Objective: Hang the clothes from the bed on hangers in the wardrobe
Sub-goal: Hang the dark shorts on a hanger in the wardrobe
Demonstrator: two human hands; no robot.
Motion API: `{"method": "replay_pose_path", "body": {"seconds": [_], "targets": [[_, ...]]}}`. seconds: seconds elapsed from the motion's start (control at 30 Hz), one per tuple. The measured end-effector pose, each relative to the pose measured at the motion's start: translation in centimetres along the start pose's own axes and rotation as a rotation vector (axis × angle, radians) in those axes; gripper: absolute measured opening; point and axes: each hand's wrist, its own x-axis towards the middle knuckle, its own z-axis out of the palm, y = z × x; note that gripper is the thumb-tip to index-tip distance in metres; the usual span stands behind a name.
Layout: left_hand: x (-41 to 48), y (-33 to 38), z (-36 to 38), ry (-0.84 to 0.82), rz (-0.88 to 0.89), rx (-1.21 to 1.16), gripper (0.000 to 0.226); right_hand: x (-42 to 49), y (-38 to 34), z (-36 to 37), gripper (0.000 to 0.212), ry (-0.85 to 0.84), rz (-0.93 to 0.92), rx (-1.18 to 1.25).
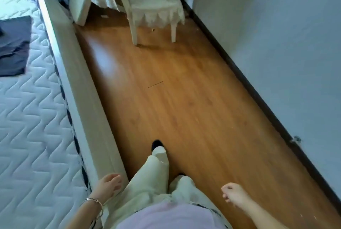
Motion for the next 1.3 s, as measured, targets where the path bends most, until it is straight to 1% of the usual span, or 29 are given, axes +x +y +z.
{"method": "replay_pose_path", "body": {"seconds": [0.07, 0.13, 0.17, 0.23, 0.27, 0.33, 0.4, 0.47, 0.53, 0.63, 0.7, 0.8, 0.9, 0.97, 1.0, 1.07, 1.17, 1.2, 1.3], "targets": [[1.1, -0.4, -1.2, 0.05, -0.108, -0.119, 0.012, 1.8, -6.1, -2.7, 0.02, 0.003, -0.113, -0.047], [2.5, 0.0, -2.3, 0.104, -0.175, -0.219, 0.011, 3.3, -12.7, -4.7, 0.018, 0.018, -0.206, -0.053], [3.5, 0.4, -2.8, 0.117, -0.205, -0.25, 0.012, 4.1, -15.9, -5.5, 0.017, 0.032, -0.238, -0.035], [6.2, 1.6, -3.6, 0.118, -0.248, -0.241, 0.022, 5.1, -21.8, -6.5, 0.017, 0.055, -0.278, 0.015], [7.5, 2.8, -4.0, 0.108, -0.238, -0.228, 0.027, 5.5, -24.6, -6.8, 0.017, 0.063, -0.29, 0.032], [9.4, 6.2, -4.8, 0.114, -0.192, -0.261, 0.026, 6.0, -29.6, -7.2, 0.017, 0.056, -0.296, 0.026], [11.1, 10.4, -6.1, 0.138, -0.155, -0.293, 0.019, 6.3, -34.5, -7.6, 0.014, 0.021, -0.295, -0.011], [13.3, 14.8, -7.5, 0.143, -0.178, -0.355, 0.016, 6.7, -39.0, -8.2, 0.012, -0.007, -0.299, -0.066], [14.9, 18.8, -9.0, 0.128, -0.152, -0.448, 0.016, 7.0, -42.8, -9.0, 0.012, -0.002, -0.306, -0.113], [17.5, 24.8, -11.5, 0.154, -0.077, -0.496, 0.011, 7.9, -47.8, -10.5, 0.015, 0.023, -0.286, -0.169], [19.6, 27.8, -13.0, 0.169, -0.071, -0.535, 0.011, 9.1, -51.0, -11.7, 0.019, 0.03, -0.257, -0.213], [22.7, 30.8, -14.4, 0.183, -0.14, -0.607, 0.013, 11.5, -56.8, -13.8, 0.021, 0.018, -0.265, -0.363], [24.8, 33.4, -15.3, 0.239, -0.276, -0.709, 0.019, 13.8, -63.8, -15.8, 0.019, -0.01, -0.284, -0.447], [25.8, 35.4, -15.9, 0.214, -0.335, -0.785, 0.022, 14.9, -69.7, -17.0, 0.017, -0.005, -0.3, -0.519], [25.9, 36.7, -16.2, 0.197, -0.327, -0.832, 0.022, 15.3, -72.5, -17.4, 0.017, 0.001, -0.313, -0.536], [26.1, 39.5, -17.3, 0.222, -0.316, -0.888, 0.019, 16.0, -78.3, -17.6, 0.019, 0.016, -0.348, -0.58], [26.5, 42.6, -19.4, 0.326, -0.288, -0.968, 0.016, 16.3, -87.1, -16.0, 0.021, 0.012, -0.402, -0.752], [26.6, 43.2, -20.0, 0.355, -0.288, -1.0, 0.015, 16.1, -89.9, -14.9, 0.021, 0.012, -0.442, -0.787], [27.2, 43.2, -21.0, 0.405, -0.345, -1.063, 0.012, 14.9, -97.4, -10.1, 0.017, -0.062, -0.585, -0.834]]}}
